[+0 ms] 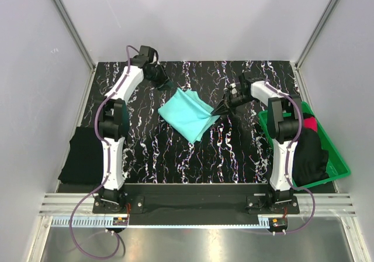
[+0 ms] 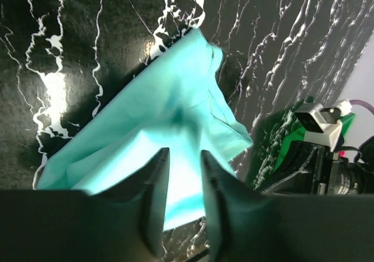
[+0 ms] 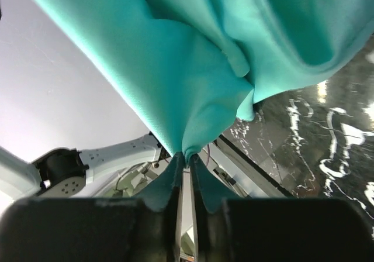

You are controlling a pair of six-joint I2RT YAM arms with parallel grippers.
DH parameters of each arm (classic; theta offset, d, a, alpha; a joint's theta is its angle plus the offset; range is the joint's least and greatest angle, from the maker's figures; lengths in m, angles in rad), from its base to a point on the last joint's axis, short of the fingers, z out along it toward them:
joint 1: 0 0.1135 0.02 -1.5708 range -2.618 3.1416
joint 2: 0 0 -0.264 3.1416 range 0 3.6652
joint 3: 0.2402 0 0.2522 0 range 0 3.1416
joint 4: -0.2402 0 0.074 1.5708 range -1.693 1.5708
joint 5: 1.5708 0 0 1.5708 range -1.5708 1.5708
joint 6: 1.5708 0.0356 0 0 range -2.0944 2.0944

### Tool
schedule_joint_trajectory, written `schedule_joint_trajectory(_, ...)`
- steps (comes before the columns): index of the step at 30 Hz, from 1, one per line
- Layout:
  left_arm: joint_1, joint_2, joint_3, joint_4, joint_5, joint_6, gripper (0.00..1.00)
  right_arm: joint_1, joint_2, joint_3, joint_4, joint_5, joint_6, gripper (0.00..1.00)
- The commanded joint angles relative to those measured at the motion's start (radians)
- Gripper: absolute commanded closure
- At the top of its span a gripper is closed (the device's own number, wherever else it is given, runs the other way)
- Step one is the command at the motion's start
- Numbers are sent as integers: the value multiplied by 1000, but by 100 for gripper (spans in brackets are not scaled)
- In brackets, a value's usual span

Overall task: Fold and stack the t-shirts
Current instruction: Fold the tshirt

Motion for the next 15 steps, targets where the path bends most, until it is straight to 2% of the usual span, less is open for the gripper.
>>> schedule_joint_trajectory(1,-33,-62,47,45,-141,19,61,-23,-34,-15,17,47,-21,83)
schedule_joint_trajectory(2,-36,-87,41,32,-177,45,59,-30,-40,-13,18,90,-30,79)
schedule_joint_trajectory(3,-40,-117,39,15,-215,58,56,-35,-49,-7,27,109,-33,68)
schedule_joint_trajectory(5,-42,-201,21,-19,-300,98,47,-40,-74,-4,43,132,-44,63)
schedule_joint_trajectory(9,-40,-344,-120,-41,-308,117,46,-53,-80,57,46,179,-52,51)
schedule_joint_trajectory(11,-50,-410,-236,-41,-269,106,48,-58,-66,77,61,190,-44,49)
schedule_joint_trajectory(15,-120,-598,-417,-41,-254,121,49,-67,61,250,70,236,-71,50)
